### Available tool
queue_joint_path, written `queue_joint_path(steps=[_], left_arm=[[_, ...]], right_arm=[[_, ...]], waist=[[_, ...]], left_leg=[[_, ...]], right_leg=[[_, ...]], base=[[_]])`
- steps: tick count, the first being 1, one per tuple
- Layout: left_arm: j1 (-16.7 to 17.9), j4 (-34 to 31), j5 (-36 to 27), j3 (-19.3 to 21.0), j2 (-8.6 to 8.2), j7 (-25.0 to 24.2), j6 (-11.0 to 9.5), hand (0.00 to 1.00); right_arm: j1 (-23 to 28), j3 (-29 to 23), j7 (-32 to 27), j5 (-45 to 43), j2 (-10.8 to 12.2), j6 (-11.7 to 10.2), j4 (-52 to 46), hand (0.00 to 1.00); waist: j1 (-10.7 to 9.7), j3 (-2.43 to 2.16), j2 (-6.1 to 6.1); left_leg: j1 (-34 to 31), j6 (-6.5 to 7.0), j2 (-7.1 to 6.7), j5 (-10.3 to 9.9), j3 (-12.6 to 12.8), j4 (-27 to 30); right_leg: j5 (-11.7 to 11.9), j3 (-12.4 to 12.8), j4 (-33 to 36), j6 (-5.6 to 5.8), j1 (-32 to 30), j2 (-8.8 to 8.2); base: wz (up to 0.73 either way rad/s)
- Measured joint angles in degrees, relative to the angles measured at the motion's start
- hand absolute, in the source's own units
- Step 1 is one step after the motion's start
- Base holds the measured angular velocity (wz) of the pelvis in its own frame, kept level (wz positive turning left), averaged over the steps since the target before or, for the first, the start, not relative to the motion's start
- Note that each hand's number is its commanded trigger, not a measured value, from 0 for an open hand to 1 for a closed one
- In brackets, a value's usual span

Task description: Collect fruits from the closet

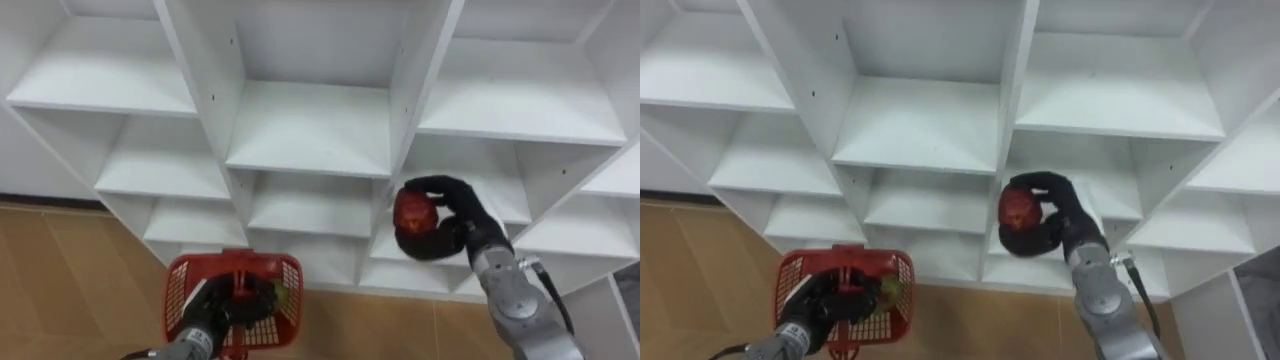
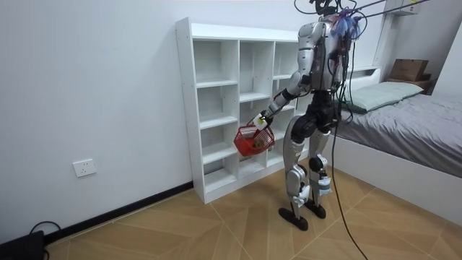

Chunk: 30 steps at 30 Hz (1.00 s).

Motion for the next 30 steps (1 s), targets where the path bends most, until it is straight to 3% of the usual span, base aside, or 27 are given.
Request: queue_joint_path(steps=[6, 12, 20, 30], left_arm=[[0.28, -3.97, -1.66, -1.24, -0.35, 0.20, -0.07, 1.00], [-0.23, -5.59, -1.93, -1.32, -1.93, 0.43, -0.08, 1.00], [-0.33, -7.69, -2.29, -1.86, -2.50, 0.37, -0.08, 1.00], [-0.42, -7.68, -2.34, -1.87, -2.85, 0.00, -0.08, 1.00]], right_arm=[[1.43, 1.79, 2.97, 0.01, 0.08, -0.01, -5.47, 1.00], [2.69, 2.45, 6.93, -0.68, 0.72, 0.31, -5.47, 1.00], [3.10, 3.48, 11.98, -3.95, 4.85, 0.44, -5.52, 1.00], [3.13, 5.00, 15.30, -7.12, 6.37, 0.44, -6.75, 1.00]], waist=[[-1.62, 0.34, -0.62], [-1.52, 0.44, -0.53], [-1.40, 0.82, 0.06], [-1.20, 0.84, 0.27]], left_leg=[[0.64, 0.00, -0.16, -0.02, -0.41, -0.25], [2.83, -0.01, -0.19, -0.03, -0.41, -1.37], [3.58, -0.13, 0.05, -0.06, 0.29, -2.08], [1.96, -0.11, 0.05, -0.06, 0.45, -1.97]], right_leg=[[0.20, -0.44, -1.42, 0.23, 1.55, 0.07], [0.38, -0.15, -2.13, 0.32, 3.37, 0.21], [0.54, 0.86, -1.94, 0.21, 3.43, 0.52], [0.58, 0.96, -1.64, 0.22, 1.60, 0.42]], base=[[0.05], [-0.01], [-0.06], [0.00]])
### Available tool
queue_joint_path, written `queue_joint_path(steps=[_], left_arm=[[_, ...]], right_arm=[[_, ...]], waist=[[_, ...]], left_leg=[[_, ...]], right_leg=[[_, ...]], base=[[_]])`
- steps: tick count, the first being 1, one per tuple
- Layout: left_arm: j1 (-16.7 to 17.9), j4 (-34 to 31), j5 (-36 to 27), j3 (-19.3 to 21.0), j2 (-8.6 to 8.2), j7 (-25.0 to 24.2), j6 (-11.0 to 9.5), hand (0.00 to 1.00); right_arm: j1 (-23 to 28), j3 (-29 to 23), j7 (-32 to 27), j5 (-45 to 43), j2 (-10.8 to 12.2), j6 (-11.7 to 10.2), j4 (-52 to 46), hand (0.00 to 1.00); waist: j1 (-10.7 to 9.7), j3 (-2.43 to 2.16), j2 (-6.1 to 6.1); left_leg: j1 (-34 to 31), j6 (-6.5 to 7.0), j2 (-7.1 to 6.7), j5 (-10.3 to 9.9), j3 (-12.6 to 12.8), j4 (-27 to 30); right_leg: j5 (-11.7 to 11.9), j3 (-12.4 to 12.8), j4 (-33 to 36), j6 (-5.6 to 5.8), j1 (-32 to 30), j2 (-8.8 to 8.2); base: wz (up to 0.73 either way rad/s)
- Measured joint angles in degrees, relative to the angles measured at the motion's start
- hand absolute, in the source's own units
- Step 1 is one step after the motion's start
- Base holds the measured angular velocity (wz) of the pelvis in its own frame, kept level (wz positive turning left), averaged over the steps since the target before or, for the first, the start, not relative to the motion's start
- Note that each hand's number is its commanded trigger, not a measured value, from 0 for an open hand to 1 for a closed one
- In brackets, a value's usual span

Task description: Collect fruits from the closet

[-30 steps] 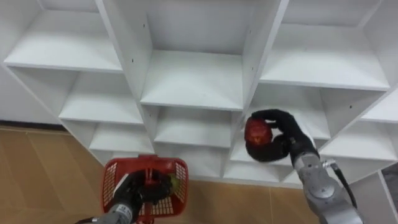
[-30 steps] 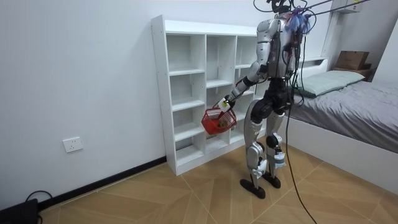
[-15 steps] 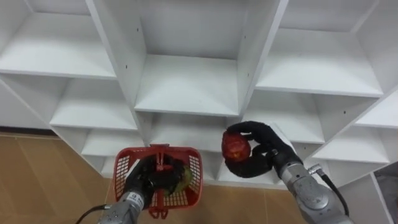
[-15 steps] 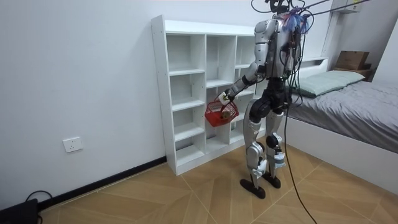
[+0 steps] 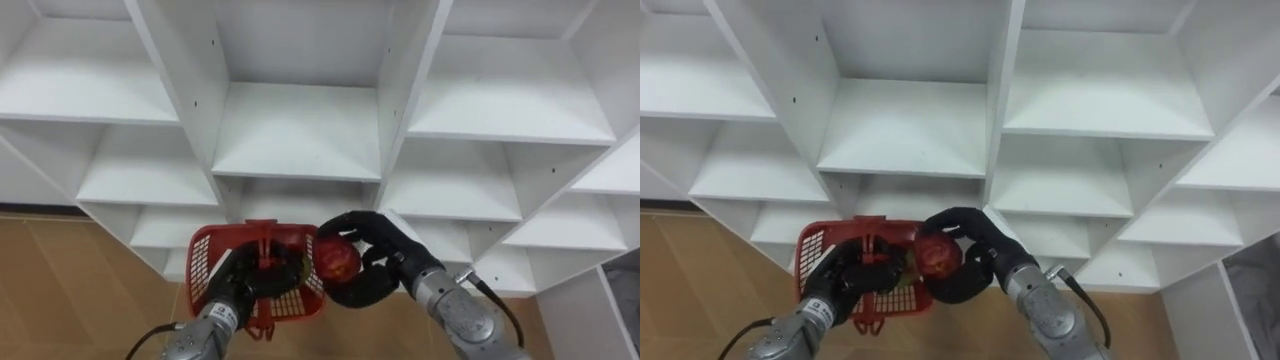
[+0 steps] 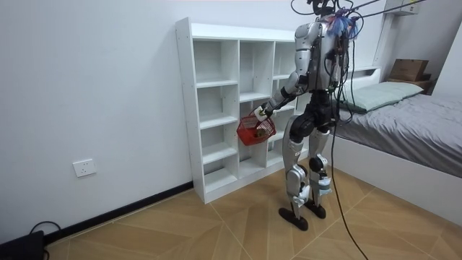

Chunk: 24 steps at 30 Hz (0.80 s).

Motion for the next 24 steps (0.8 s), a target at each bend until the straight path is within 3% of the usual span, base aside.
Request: queue_joint_path(steps=[13, 24], left_arm=[[0.00, 0.01, -0.12, -0.96, -0.43, -1.13, 0.11, 1.00], [0.06, 0.03, -0.08, -1.21, -0.41, -1.25, 0.25, 1.00]], right_arm=[[-0.01, 2.12, -0.81, 0.05, -0.45, 0.10, 0.83, 1.00], [-0.03, 3.99, -1.48, 0.51, -0.52, 0.45, 2.97, 1.00]], waist=[[-0.02, -0.04, 1.42], [0.03, -0.01, 1.35]], left_leg=[[-0.25, -0.01, 0.00, 0.00, -0.15, 0.05], [-0.35, 0.00, -0.01, 0.00, -0.16, -0.01]], right_leg=[[0.01, -0.25, -0.23, 0.00, 0.07, 0.02], [0.00, -0.22, -0.18, 0.00, 0.01, 0.03]], base=[[0.01], [0.00]])
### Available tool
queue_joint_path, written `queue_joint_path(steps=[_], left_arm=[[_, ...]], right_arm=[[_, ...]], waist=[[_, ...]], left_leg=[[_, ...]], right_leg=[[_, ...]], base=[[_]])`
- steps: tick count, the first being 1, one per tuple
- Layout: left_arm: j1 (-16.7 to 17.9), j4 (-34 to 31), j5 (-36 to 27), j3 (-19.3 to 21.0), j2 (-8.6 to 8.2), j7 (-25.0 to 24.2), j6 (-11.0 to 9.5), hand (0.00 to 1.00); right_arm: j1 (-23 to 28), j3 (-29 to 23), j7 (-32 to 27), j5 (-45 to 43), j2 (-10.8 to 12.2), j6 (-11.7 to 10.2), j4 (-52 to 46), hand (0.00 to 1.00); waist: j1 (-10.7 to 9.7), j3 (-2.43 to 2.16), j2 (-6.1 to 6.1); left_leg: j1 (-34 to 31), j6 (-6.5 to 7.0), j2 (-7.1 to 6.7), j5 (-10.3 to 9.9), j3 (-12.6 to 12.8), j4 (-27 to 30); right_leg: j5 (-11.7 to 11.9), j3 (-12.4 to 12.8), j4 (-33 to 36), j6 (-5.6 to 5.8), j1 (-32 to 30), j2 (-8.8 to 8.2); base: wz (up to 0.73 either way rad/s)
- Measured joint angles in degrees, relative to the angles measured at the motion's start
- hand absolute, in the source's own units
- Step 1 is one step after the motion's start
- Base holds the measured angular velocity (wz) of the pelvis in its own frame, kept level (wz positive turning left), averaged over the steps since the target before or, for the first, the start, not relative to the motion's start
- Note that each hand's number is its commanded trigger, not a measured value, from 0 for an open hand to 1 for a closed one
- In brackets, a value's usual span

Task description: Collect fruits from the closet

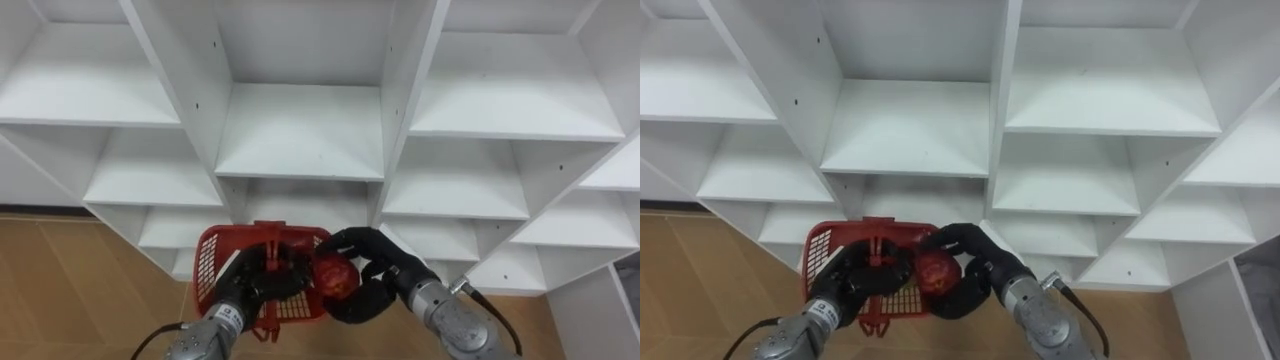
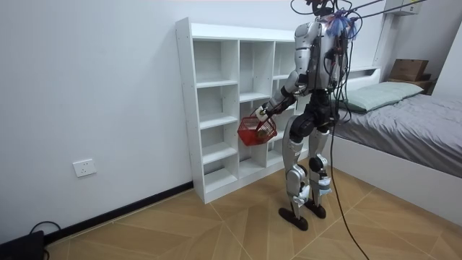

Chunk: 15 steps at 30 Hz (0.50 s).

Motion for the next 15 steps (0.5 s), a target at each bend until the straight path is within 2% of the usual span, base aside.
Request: queue_joint_path(steps=[9, 15], left_arm=[[-0.58, -0.03, -0.41, -0.02, -0.59, -0.06, -0.02, 1.00], [-1.36, -0.03, -3.09, -1.16, -1.07, -0.33, -0.21, 1.00]], right_arm=[[-0.22, 0.41, 0.14, -0.06, 0.32, 0.09, 2.44, 1.00], [-0.27, 0.46, -0.07, -0.04, 0.71, 0.08, 4.15, 1.00]], waist=[[0.09, 0.03, -0.13], [0.05, 0.06, -0.22]], left_leg=[[-0.52, 0.00, 0.00, 0.00, -0.06, 0.05], [-0.50, 0.00, -0.01, 0.00, 0.03, 0.03]], right_leg=[[0.00, -0.10, -0.01, 0.00, -0.55, -0.01], [0.00, -0.02, -0.01, 0.00, -0.62, -0.01]], base=[[0.00], [0.00]])
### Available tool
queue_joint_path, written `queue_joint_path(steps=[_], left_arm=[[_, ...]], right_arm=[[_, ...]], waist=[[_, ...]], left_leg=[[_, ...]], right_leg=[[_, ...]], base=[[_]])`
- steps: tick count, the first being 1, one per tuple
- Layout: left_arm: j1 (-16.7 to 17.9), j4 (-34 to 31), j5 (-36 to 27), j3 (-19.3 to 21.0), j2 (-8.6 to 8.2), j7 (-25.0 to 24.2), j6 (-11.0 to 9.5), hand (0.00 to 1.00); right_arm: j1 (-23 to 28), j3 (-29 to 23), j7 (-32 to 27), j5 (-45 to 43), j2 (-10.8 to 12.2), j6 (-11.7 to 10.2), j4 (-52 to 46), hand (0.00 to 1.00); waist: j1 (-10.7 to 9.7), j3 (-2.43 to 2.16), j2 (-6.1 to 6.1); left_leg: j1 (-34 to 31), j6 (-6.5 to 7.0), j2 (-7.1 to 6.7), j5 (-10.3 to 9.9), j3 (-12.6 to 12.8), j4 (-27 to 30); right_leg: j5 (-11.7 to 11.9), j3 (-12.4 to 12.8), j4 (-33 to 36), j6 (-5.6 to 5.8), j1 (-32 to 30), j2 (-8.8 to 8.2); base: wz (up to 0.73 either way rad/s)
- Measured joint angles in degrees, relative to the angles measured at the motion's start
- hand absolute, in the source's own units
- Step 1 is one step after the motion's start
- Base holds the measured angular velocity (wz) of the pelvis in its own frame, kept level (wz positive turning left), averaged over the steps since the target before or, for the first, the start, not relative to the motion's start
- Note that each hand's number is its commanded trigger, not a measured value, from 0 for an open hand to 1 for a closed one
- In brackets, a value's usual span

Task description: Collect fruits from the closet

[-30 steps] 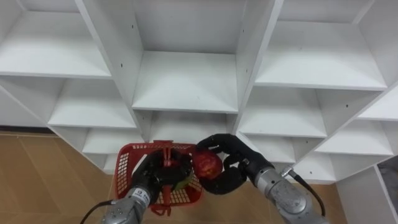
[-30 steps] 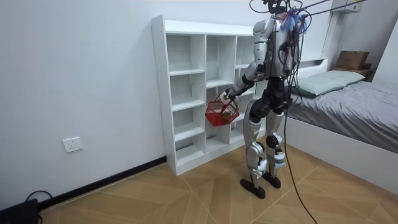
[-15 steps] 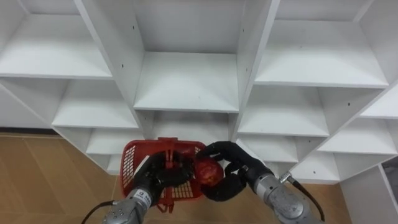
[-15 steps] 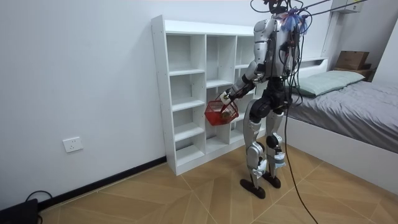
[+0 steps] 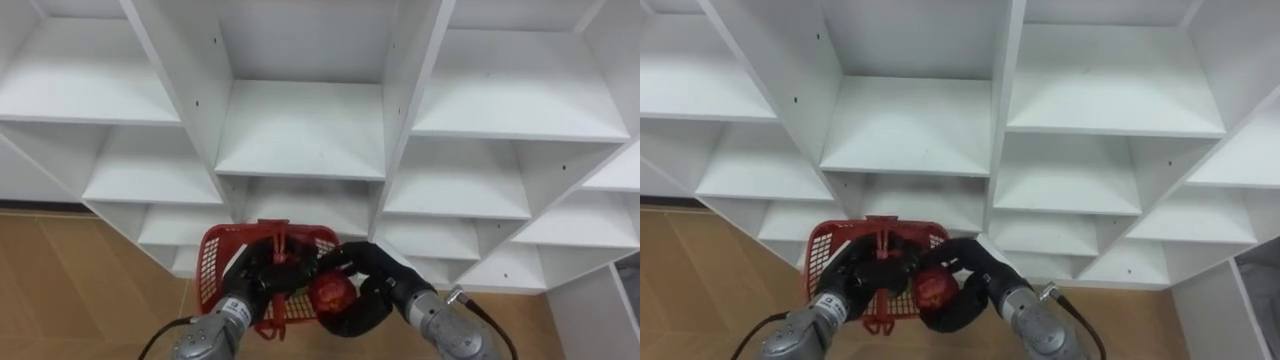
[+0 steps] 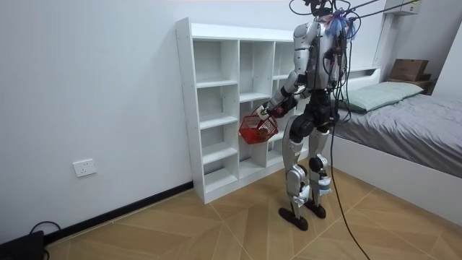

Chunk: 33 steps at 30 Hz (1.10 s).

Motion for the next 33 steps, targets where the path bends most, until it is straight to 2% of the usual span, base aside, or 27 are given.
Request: queue_joint_path(steps=[11, 20, 26, 33], left_arm=[[-0.15, 0.00, -1.33, 0.06, -0.34, -0.45, -0.01, 1.00], [-0.19, 0.01, -9.56, -0.02, -0.99, -0.46, 0.01, 1.00], [-0.16, 0.01, -9.69, -0.25, -1.81, -0.46, 0.07, 1.00], [-0.08, 0.03, -10.20, -1.12, -1.81, -0.47, 0.25, 1.00]], right_arm=[[-0.55, -0.45, -0.81, -0.04, 1.08, -0.01, 2.92, 1.00], [-0.55, -0.36, -3.67, -0.62, 1.23, 0.00, 2.93, 1.00], [-0.55, -0.36, -4.01, -0.62, 1.22, 0.36, 2.93, 1.00], [-0.53, -0.35, -6.00, -0.35, 1.19, 0.64, 2.93, 1.00]], waist=[[-0.04, 0.07, -0.10], [0.02, 0.09, 0.01], [0.08, 0.19, 0.42], [0.11, 0.25, 0.59]], left_leg=[[-0.53, 0.00, 0.01, 0.00, -0.03, -0.03], [-0.49, -0.01, -0.01, 0.00, -0.25, 0.10], [-0.50, -0.01, -0.02, 0.00, -0.43, 0.11], [-0.43, -0.02, -0.02, 0.01, -0.43, 0.14]], right_leg=[[0.00, -0.11, -0.17, 0.00, -0.37, 0.04], [0.00, -0.32, -0.21, 0.00, -0.24, 0.01], [0.00, -0.61, -0.17, 0.00, -0.20, 0.02], [0.00, -0.51, -0.18, 0.00, -0.19, 0.00]], base=[[0.00], [0.00], [0.00], [0.00]])
